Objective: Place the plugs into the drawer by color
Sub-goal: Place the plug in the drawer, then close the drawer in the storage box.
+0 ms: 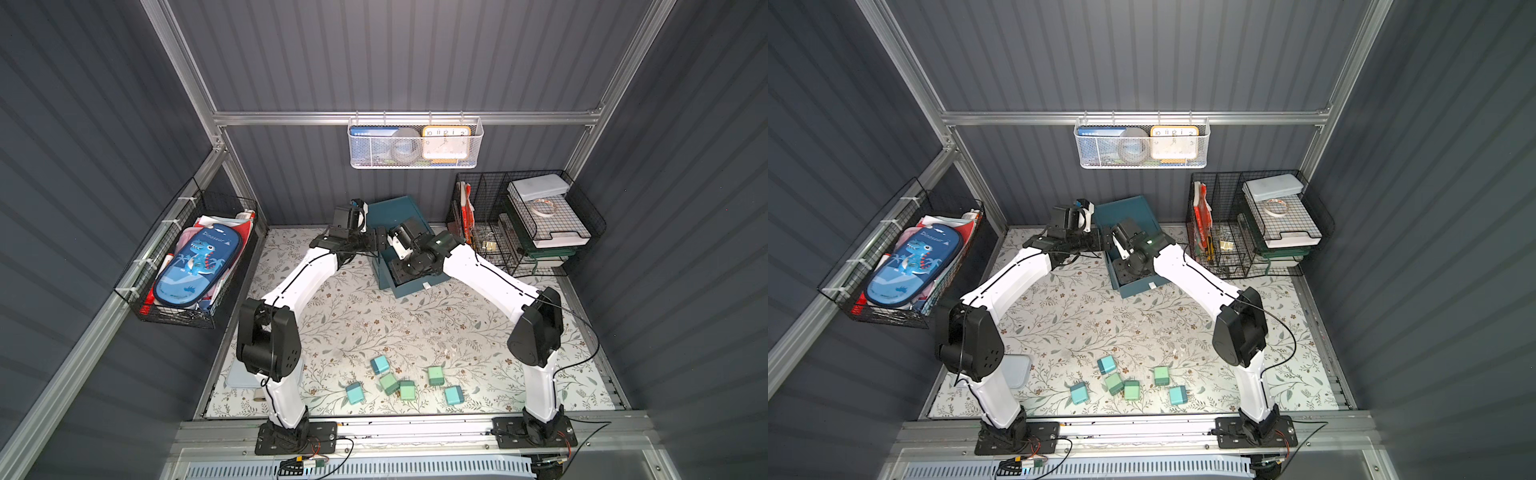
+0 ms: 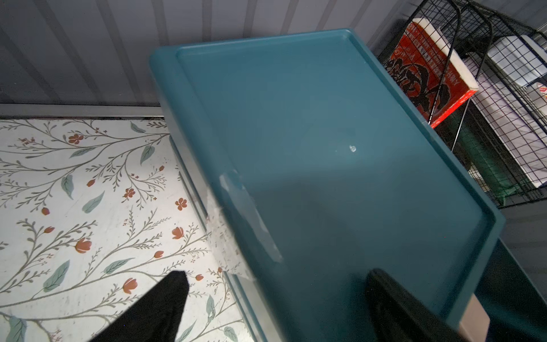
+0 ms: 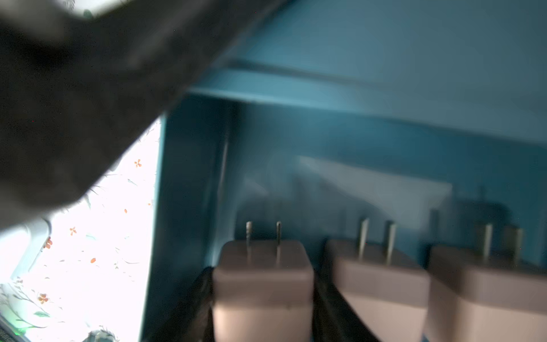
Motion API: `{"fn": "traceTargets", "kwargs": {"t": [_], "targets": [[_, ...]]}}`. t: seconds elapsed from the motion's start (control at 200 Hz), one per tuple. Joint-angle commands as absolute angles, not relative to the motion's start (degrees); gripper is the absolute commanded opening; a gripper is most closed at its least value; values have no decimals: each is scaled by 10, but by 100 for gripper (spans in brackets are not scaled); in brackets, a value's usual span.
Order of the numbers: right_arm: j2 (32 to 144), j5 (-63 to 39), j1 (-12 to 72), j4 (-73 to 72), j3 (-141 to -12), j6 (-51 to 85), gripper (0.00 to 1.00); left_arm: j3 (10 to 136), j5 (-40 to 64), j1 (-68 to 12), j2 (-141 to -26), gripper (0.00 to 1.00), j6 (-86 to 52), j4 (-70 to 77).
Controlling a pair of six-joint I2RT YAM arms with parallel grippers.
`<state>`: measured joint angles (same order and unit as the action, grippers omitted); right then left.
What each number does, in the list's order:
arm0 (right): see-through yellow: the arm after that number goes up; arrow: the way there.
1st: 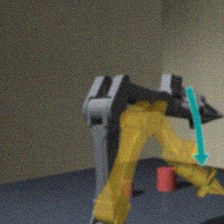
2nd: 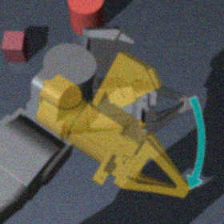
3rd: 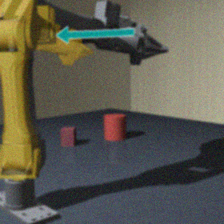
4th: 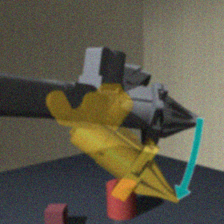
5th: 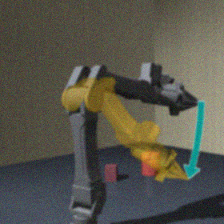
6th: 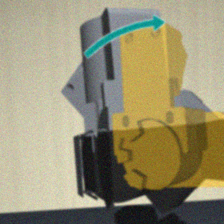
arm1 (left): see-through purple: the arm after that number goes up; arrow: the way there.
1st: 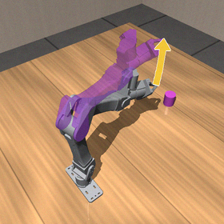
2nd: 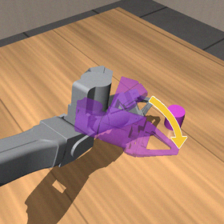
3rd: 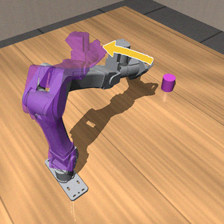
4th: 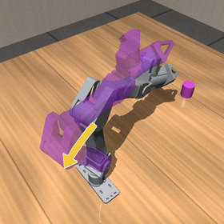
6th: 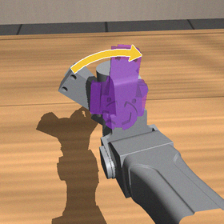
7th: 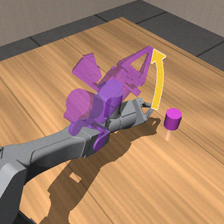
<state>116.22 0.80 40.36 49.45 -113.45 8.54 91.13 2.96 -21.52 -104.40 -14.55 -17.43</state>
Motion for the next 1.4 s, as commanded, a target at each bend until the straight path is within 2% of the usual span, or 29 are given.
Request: {"fn": "traceTargets", "kwargs": {"t": [0.0, 0.175, 0.3, 0.39, 0.505, 0.605, 0.715, 1.021, 1.396], "targets": [[1155, 0, 399, 492, -1151, 73, 63, 910, 12, -217, -1051, 98, -129, -218], [1164, 10, 399, 533, -1216, 63, 67, 911, 11, -217, -1053, 98, -129, -217], [1106, 38, 399, 561, -1214, 91, 65, 909, 11, -217, -1053, 98, -128, -218], [964, 55, 399, 431, -1012, 128, 56, 909, 11, -217, -1052, 97, -126, -218], [797, 72, 398, 166, -694, 194, 32, 911, 11, -217, -1053, 96, -124, -217], [750, 76, 399, 80, -579, 241, 16, 913, 7, -217, -1055, 95, -124, -215], [750, 77, 398, -38, -490, 272, 7, 911, 3, -217, -1056, 95, -127, -210], [823, 89, 396, -130, -506, 259, 4, 910, 2, -217, -1059, 95, -126, -213], [940, 68, 370, -187, -607, 268, 4, 899, 16, -221, -1057, 94, -129, -207]]}}
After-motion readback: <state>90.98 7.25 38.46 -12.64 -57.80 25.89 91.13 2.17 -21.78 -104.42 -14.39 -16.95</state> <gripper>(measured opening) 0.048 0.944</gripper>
